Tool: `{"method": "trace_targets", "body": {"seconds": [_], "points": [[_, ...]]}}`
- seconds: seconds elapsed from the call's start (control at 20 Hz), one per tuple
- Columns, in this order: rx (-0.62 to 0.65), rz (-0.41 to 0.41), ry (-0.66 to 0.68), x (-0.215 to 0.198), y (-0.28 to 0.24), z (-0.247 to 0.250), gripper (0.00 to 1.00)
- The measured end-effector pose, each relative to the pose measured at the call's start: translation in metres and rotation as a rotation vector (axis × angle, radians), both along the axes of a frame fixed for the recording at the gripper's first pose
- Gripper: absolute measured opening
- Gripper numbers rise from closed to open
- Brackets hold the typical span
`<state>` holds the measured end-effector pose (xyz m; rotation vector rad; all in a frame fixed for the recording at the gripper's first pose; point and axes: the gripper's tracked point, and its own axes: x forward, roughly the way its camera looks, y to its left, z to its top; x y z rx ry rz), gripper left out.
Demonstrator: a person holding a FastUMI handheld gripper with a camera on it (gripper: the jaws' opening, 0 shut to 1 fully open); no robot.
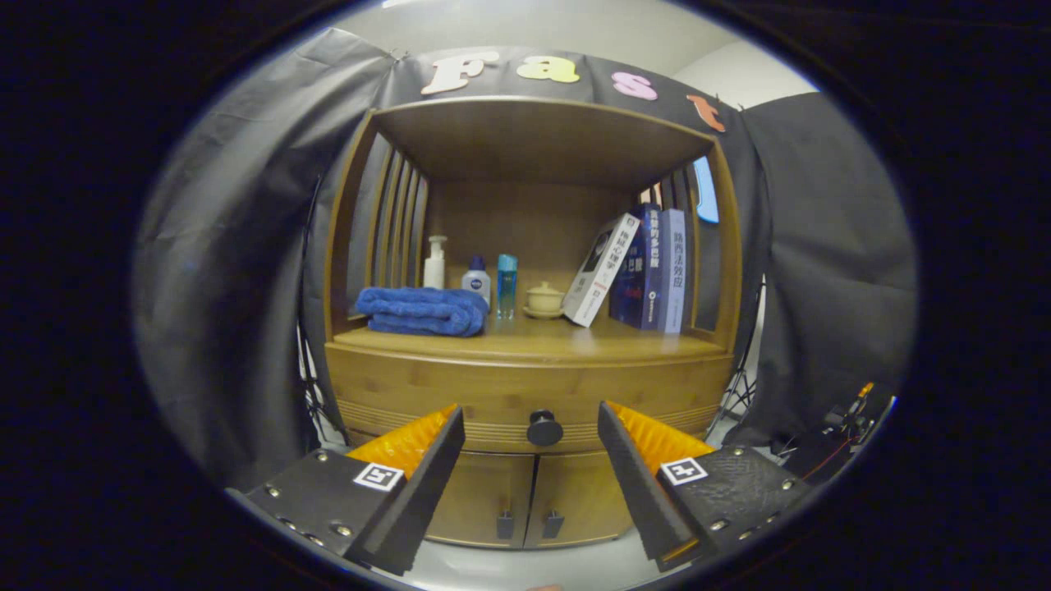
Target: Pull open the drawer, take out the items inside it, and place them on the countertop above the cabinet.
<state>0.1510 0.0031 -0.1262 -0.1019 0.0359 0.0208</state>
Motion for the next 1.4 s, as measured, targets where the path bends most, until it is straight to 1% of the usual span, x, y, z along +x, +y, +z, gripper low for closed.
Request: {"method": "trace_targets", "body": {"seconds": [0.15,0.25,0.4,0.5,0.55,0.7,0.75,0.85,1.05,1.15,1.2,1.3,1.35,1.4], "points": [[-0.052,-0.012,-0.012,0.034,0.000,-0.024,0.98],[-0.077,-0.003,0.007,0.052,0.003,-0.043,0.97],[-0.043,-0.007,0.046,0.080,0.002,-0.060,0.97],[-0.052,-0.031,0.038,0.096,-0.007,-0.059,0.96],[-0.054,-0.030,0.053,0.101,-0.009,-0.065,0.96],[-0.017,-0.060,0.059,0.111,-0.021,-0.070,0.62],[0.001,-0.051,0.054,0.111,-0.022,-0.068,0.56],[-0.010,-0.051,0.047,0.111,-0.020,-0.069,0.43],[0.001,-0.062,0.021,0.111,-0.021,-0.070,0.44],[-0.050,-0.021,0.012,0.111,-0.020,-0.068,0.44],[-0.048,-0.014,0.022,0.112,-0.020,-0.069,0.41],[-0.009,-0.027,0.041,0.109,-0.021,-0.073,0.33],[-0.027,-0.033,0.034,0.106,-0.023,-0.070,0.30],[-0.058,-0.036,0.025,0.101,-0.023,-0.069,0.30]]}}
